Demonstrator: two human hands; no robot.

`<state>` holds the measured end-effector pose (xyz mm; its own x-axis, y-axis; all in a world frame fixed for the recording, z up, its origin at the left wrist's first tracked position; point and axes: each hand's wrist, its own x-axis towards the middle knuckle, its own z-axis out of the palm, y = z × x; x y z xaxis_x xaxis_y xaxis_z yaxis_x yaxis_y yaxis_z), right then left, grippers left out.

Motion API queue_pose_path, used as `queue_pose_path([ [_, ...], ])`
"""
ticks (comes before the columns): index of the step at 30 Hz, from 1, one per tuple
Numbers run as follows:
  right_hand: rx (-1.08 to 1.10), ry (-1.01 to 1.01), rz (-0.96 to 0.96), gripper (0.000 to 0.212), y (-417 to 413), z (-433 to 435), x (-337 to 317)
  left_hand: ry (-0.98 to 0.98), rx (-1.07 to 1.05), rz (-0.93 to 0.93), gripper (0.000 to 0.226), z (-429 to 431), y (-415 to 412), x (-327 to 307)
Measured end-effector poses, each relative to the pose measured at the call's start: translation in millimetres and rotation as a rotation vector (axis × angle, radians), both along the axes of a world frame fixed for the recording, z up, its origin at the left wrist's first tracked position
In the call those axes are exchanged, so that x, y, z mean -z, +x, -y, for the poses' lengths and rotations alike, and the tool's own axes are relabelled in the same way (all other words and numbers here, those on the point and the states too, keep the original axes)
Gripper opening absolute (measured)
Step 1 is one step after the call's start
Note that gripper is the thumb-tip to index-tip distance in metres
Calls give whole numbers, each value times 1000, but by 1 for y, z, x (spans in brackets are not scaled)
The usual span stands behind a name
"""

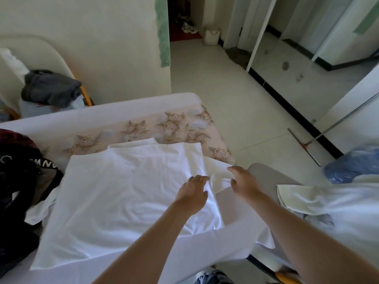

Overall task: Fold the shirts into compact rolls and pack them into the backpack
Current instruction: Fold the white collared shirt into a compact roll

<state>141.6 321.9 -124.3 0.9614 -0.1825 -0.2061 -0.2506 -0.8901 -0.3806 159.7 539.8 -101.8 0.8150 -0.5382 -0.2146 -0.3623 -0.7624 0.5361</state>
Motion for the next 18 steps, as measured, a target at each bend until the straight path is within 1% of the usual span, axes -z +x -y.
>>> queue_pose_path([
  [2,-53,-73,-19,47,12,12,5,71,26,-9,53,29,7,5],
  [4,-135,-145,-68,41,20,23,9,207,43,20,54,51,11,11],
  [6,-206,-178,-102,32,25,34,15,281,-45,-2,45,63,14,15],
  [8,-188,-138,-75,32,29,43,19,253,-177,-88,35,69,17,17],
  [9,-171,-121,-55,35,31,46,20,214,-216,-111,34,70,17,16],
  [10,-172,-122,-47,38,34,47,20,175,-218,-97,31,72,15,12],
  [12,-191,-162,-45,38,41,49,23,108,-110,-4,26,76,7,6],
  [13,-165,-147,-41,39,45,49,23,74,-32,-14,25,78,0,4],
  [14,-120,-114,-36,41,49,48,22,27,36,-97,24,81,-8,2],
  [15,-78,-82,-27,41,52,49,21,-13,75,-248,25,83,-18,2],
  [16,-56,-71,-25,37,54,48,20,-36,102,-402,27,86,-27,2],
  [17,-65,-85,-28,29,56,47,20,-48,106,-470,29,88,-34,5],
  [18,-92,-114,-50,24,56,46,18,-62,93,-438,27,90,-38,8],
])
